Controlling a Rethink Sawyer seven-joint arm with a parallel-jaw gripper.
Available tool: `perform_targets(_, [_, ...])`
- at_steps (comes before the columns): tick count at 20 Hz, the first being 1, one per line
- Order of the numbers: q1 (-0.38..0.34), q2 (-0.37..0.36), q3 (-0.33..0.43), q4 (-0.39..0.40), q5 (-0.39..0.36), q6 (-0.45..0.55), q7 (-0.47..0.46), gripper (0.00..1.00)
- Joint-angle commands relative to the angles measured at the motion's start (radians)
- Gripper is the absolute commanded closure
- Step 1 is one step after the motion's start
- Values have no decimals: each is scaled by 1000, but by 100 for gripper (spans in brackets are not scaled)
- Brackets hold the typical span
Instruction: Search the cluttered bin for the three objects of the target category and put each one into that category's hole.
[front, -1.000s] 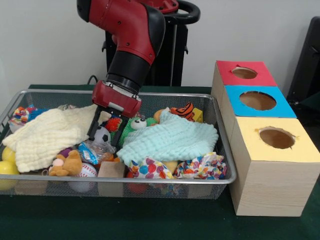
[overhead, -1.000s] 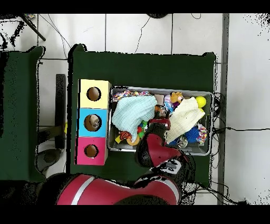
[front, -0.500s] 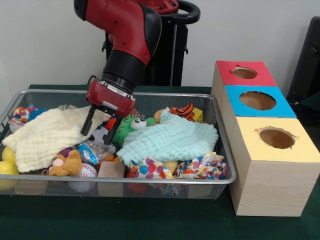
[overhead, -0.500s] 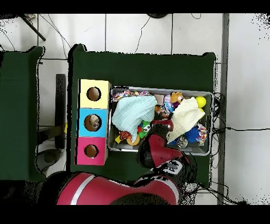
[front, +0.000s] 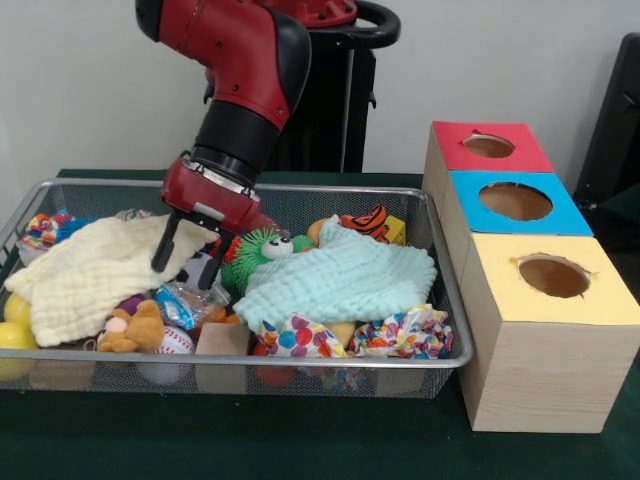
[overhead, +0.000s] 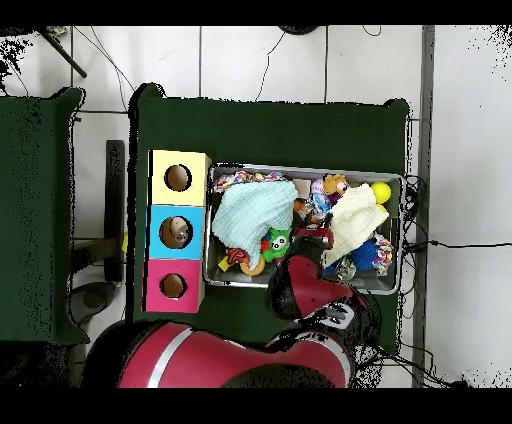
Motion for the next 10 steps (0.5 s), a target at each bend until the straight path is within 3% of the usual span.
perform_targets(1, [-47, 25, 147, -135, -95, 27, 140, 0])
perform_targets(10, [-55, 10, 168, -152, -172, 72, 143, 0])
